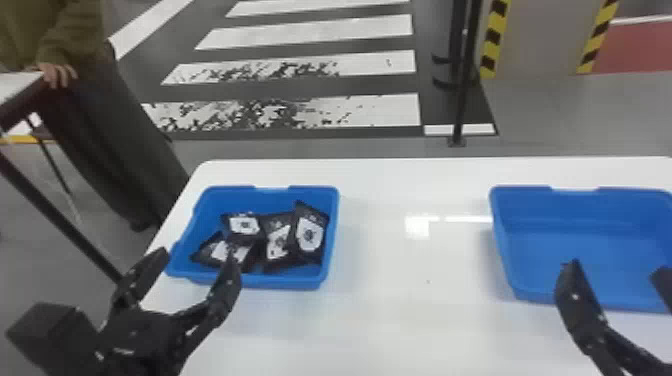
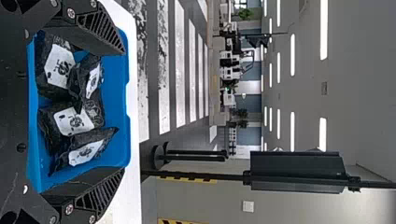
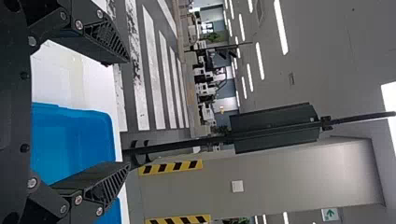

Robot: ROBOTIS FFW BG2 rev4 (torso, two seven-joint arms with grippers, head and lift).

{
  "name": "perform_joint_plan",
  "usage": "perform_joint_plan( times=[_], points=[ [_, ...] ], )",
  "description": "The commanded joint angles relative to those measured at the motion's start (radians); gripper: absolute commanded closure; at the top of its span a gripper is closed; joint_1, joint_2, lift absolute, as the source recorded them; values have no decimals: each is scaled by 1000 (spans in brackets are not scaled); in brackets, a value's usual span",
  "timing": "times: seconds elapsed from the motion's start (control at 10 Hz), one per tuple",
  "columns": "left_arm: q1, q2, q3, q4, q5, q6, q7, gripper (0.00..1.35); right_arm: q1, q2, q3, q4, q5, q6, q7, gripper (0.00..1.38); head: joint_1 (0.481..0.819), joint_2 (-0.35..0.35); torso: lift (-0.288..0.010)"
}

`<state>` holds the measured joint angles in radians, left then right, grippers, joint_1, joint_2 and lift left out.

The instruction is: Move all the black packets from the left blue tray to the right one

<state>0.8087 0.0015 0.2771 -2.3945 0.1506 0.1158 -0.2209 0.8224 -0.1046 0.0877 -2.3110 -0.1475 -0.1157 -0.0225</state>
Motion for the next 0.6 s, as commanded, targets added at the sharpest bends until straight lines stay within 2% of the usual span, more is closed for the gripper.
perform_joint_plan(
  times=[0.0,0.5],
  points=[
    [-1,-4,0,0,-1,4,0,159,5,-3,0,-5,0,0,0,246,695,183,-140],
    [-9,-4,0,3,-5,19,-2,159,5,-3,0,-5,-4,0,0,245,695,183,-140]
  ],
)
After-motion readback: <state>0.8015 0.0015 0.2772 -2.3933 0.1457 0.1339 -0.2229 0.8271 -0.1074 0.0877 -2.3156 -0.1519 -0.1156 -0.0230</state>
